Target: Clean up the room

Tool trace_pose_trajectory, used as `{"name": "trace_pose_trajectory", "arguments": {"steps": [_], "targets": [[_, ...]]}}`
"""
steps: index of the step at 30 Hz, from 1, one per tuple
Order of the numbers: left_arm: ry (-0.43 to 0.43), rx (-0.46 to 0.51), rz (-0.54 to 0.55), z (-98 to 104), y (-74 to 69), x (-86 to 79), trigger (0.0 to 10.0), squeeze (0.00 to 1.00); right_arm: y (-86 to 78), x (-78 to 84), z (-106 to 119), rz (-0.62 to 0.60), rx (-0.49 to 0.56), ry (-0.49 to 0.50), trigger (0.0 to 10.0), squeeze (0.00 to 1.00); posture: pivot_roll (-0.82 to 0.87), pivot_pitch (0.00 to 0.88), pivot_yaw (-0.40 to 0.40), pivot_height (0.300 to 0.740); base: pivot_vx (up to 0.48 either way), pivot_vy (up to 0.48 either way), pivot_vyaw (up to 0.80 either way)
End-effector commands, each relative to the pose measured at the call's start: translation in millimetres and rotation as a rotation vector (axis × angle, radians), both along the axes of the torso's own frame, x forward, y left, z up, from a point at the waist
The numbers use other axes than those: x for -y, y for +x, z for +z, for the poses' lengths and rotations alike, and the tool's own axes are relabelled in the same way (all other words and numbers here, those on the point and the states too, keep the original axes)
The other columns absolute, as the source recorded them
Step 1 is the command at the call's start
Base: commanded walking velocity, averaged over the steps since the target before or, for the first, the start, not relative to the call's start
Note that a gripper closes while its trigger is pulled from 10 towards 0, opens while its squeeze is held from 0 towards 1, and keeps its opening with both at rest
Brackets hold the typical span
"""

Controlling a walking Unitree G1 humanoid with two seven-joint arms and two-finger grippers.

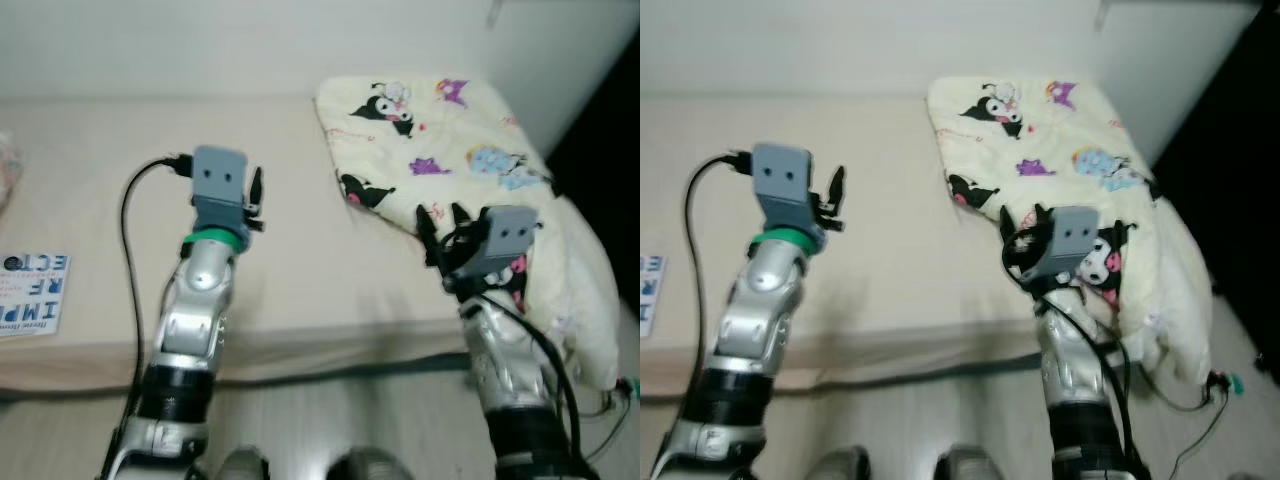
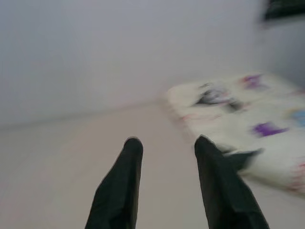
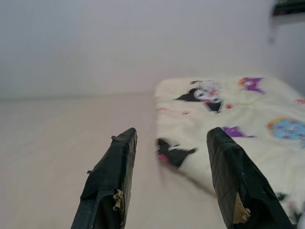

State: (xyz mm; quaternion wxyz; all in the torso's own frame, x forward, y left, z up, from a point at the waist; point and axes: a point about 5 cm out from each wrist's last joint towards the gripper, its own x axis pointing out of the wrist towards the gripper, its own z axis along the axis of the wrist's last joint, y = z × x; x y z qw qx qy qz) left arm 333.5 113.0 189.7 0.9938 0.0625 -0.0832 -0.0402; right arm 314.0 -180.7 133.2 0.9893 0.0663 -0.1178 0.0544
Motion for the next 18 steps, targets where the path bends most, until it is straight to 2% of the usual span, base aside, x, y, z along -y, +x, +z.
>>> {"name": "trace_pose_trajectory", "arguments": {"steps": [1, 12, 18], "targets": [[0.015, -0.036, 0.024, -8.6, 0.0, -7.8, 10.0, 0.00, -0.8, -1.2, -4.8, 0.002, -0.026, 0.039, 10.0, 0.00, -0.08, 0.000, 0.010, 0.740, 0.000, -0.337, 0.00], [0.021, -0.042, 0.025, -9.4, 0.3, -7.7, 10.0, 0.00, -0.4, -0.8, -4.1, 0.002, -0.028, 0.072, 10.0, 0.00, -0.08, 0.000, 0.012, 0.740, 0.000, -0.323, 0.00], [0.024, -0.050, 0.018, -10.9, 0.8, -6.6, 10.0, 0.00, -0.4, -1.6, -5.1, 0.011, -0.035, 0.073, 10.0, 0.00, -0.08, 0.000, 0.015, 0.740, 0.000, 0.000, 0.00]]}}
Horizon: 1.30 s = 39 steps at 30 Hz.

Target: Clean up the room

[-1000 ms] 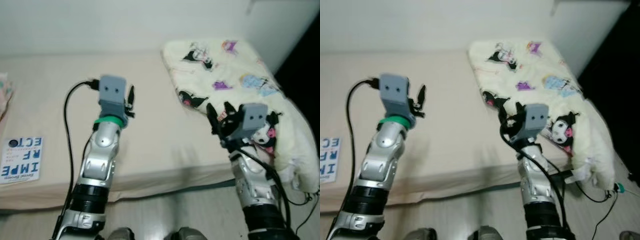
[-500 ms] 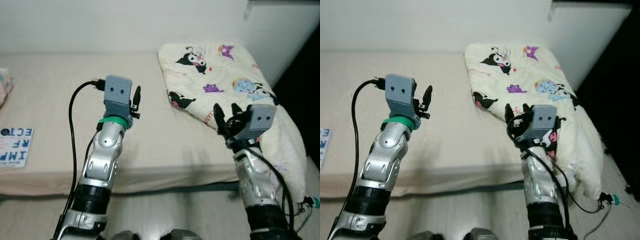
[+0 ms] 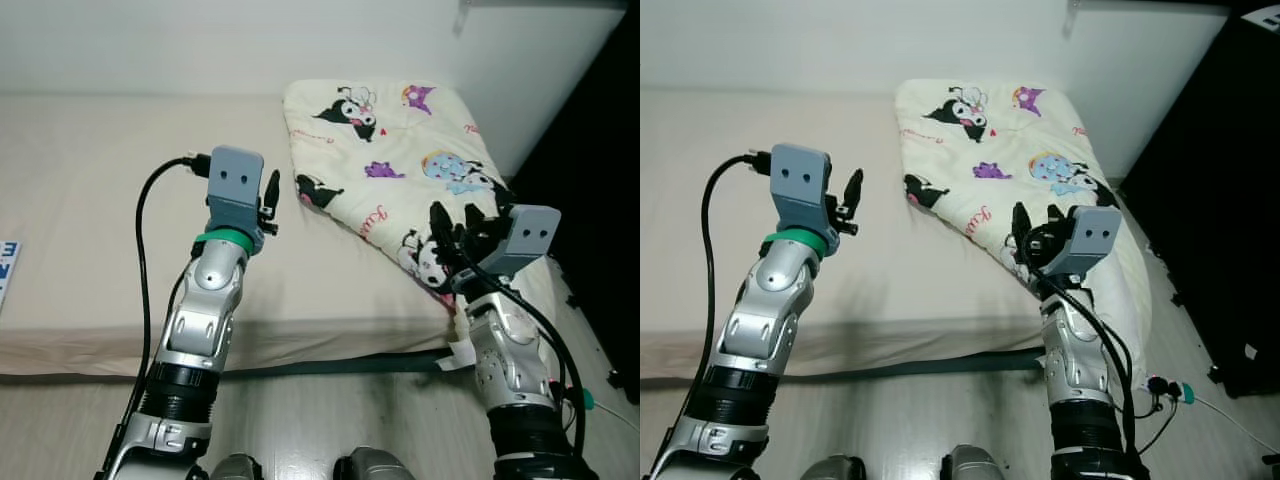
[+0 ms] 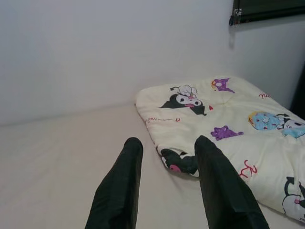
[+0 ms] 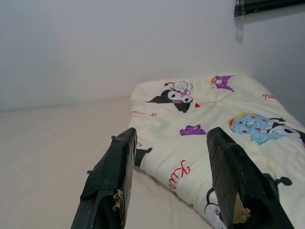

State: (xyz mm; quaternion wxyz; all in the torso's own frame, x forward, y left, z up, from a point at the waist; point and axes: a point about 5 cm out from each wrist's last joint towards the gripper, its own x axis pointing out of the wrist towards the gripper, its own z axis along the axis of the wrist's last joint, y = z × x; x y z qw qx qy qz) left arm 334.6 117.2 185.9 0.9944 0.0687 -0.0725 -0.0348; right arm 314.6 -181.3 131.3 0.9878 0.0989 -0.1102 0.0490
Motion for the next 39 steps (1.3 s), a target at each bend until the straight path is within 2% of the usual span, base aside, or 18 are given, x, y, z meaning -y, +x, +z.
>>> {"name": "trace_pose_trajectory", "arguments": {"steps": [1, 19, 39], "targets": [[0.011, -0.032, 0.003, -7.2, -0.1, -2.1, 10.0, 0.00, -1.1, -2.8, -3.6, 0.018, -0.018, 0.009, 10.0, 0.00, -0.08, 0.000, 0.015, 0.740, 0.000, 0.000, 0.00], [0.005, -0.029, -0.015, -7.2, -0.1, -0.4, 10.0, 0.00, -2.6, -7.5, -5.1, 0.029, -0.024, -0.017, 10.0, 0.00, -0.08, 0.000, 0.021, 0.740, 0.000, 0.000, 0.00], [0.004, -0.037, -0.016, -9.0, 0.1, 1.2, 10.0, 0.00, -2.6, -3.2, -6.8, 0.008, -0.037, -0.021, 10.0, 0.00, -0.08, 0.000, 0.018, 0.740, 0.000, 0.000, 0.00]]}}
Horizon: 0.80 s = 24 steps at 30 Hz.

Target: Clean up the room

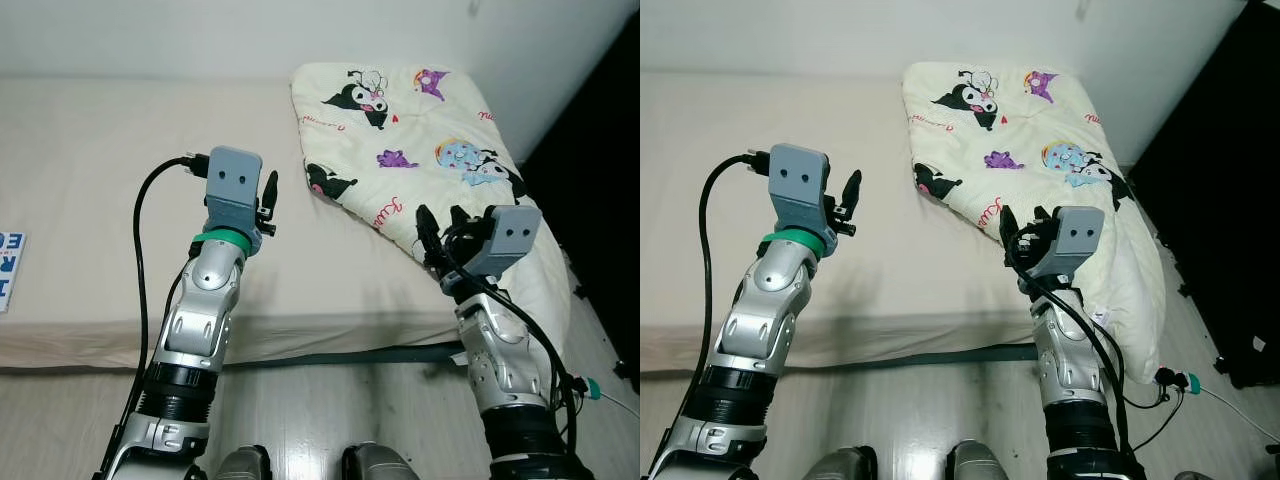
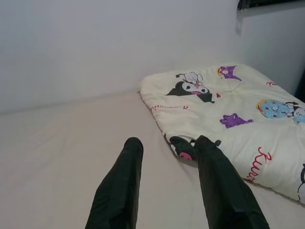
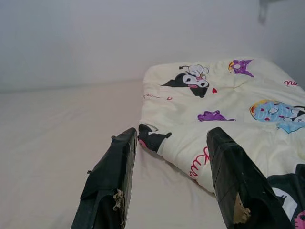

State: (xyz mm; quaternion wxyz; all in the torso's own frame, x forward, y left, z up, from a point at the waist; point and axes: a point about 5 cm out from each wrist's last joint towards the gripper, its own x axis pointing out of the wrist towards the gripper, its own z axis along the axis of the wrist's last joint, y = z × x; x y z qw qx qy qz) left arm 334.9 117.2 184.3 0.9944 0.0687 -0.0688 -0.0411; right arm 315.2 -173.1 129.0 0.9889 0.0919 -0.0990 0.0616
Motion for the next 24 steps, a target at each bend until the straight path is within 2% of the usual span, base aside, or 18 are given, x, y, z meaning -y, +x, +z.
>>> {"name": "trace_pose_trajectory", "arguments": {"steps": [1, 24], "targets": [[0.003, -0.029, -0.004, -7.5, -0.2, 1.2, 10.0, 0.00, -3.1, 5.0, -4.5, -0.018, -0.018, -0.003, 10.0, 0.00, -0.08, 0.000, 0.018, 0.740, 0.000, 0.000, 0.00], [0.012, -0.029, -0.001, -7.4, -0.2, 1.9, 10.0, 0.00, -3.3, 4.4, -3.7, -0.013, -0.017, 0.001, 10.0, 0.00, -0.09, 0.000, 0.017, 0.740, 0.000, 0.000, 0.00]]}}
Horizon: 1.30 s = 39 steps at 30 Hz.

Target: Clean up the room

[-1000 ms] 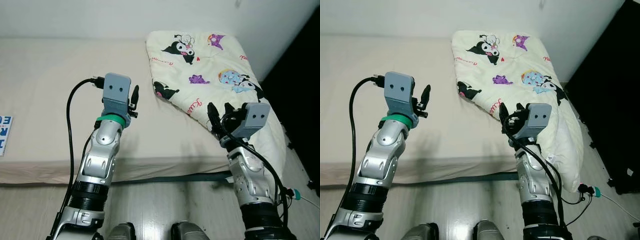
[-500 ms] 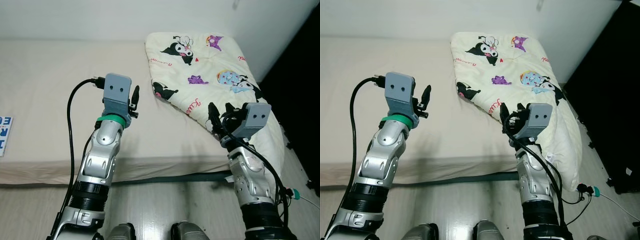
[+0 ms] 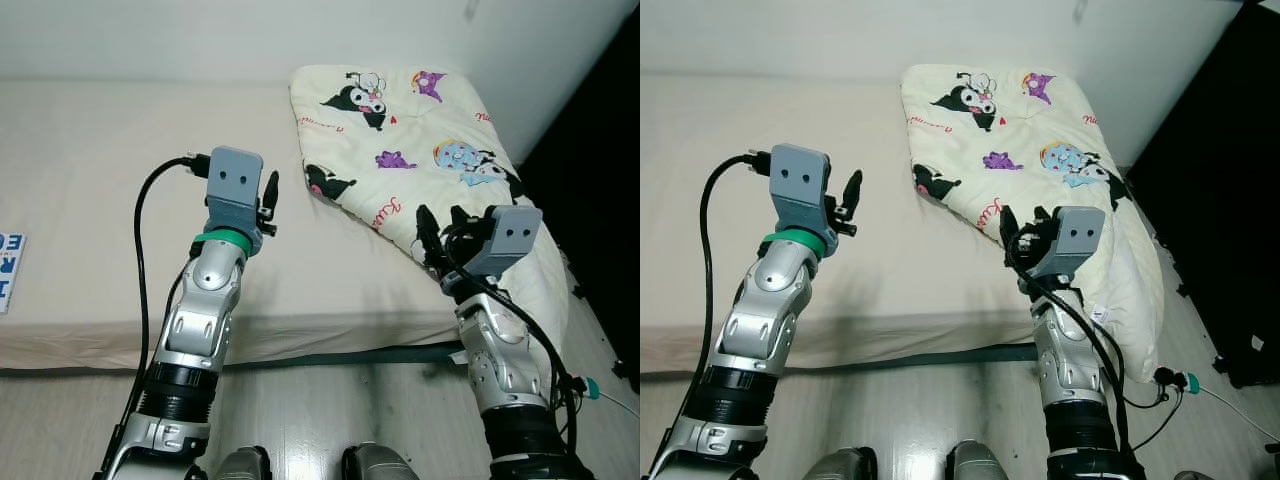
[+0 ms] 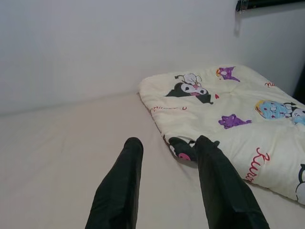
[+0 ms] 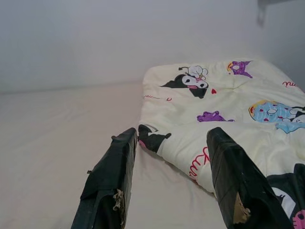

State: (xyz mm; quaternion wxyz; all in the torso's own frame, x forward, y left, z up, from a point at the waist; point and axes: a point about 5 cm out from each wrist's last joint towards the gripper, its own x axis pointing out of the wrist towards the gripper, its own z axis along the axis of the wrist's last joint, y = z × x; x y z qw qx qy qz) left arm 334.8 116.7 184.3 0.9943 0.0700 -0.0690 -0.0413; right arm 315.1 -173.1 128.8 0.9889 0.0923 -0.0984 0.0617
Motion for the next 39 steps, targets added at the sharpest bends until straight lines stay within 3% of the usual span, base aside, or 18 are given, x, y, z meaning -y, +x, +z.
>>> {"name": "trace_pose_trajectory", "arguments": {"steps": [1, 4, 21, 28, 39], "targets": [[0.010, -0.029, -0.001, -7.4, -0.2, 1.4, 10.0, 0.00, -3.2, 4.4, -3.4, -0.014, -0.016, 0.000, 10.0, 0.00, -0.09, 0.000, 0.017, 0.740, 0.000, 0.000, 0.00], [0.010, -0.029, 0.001, -7.5, -0.3, 1.1, 10.0, 0.00, -3.4, 4.1, -3.7, -0.012, -0.018, 0.005, 10.0, 0.00, -0.09, 0.000, 0.017, 0.740, 0.000, 0.000, 0.00], [0.005, -0.036, 0.001, -8.7, -0.4, 0.9, 10.0, 0.00, -3.4, 4.7, -5.4, -0.013, -0.031, 0.011, 10.0, 0.00, -0.09, 0.000, 0.018, 0.740, 0.000, 0.000, -0.77], [0.006, -0.035, -0.001, -8.6, -0.3, 0.9, 10.0, 0.00, -2.7, 7.2, -4.8, -0.031, -0.028, -0.010, 10.0, 0.00, -0.09, 0.000, 0.018, 0.740, 0.000, 0.000, 0.00], [0.008, -0.032, -0.002, -7.9, -0.3, 1.0, 10.0, 0.00, -2.6, 6.8, -4.5, -0.018, -0.026, -0.021, 10.0, 0.00, -0.08, 0.000, 0.019, 0.740, 0.000, 0.000, 0.73]]}}
